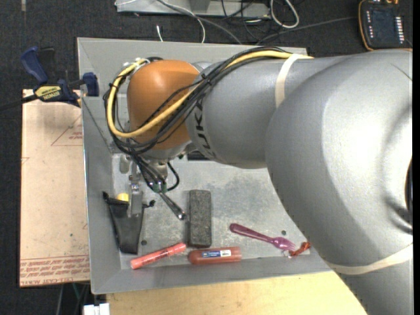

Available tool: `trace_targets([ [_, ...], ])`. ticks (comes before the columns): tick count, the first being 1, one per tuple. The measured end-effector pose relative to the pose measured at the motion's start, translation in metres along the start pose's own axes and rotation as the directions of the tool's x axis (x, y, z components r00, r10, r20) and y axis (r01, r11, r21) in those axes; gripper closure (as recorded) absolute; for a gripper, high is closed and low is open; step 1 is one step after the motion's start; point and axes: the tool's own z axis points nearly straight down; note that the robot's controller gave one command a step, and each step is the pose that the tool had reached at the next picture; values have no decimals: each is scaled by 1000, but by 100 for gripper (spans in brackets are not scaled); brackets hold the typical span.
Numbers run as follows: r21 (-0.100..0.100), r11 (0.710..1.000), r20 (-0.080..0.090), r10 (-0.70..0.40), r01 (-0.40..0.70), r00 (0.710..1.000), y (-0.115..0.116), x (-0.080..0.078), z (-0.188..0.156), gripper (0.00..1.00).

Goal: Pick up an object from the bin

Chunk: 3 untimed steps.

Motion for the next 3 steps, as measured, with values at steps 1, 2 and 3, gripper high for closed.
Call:
trace_targets([
  [1,4,994,-18,110,-110,994,-4,-7,49,0],
  [2,-2,998,1,70,-70,998,-1,11,53,0],
  [3,-4,995,-3,103,-103,995,-2,-7,44,100],
])
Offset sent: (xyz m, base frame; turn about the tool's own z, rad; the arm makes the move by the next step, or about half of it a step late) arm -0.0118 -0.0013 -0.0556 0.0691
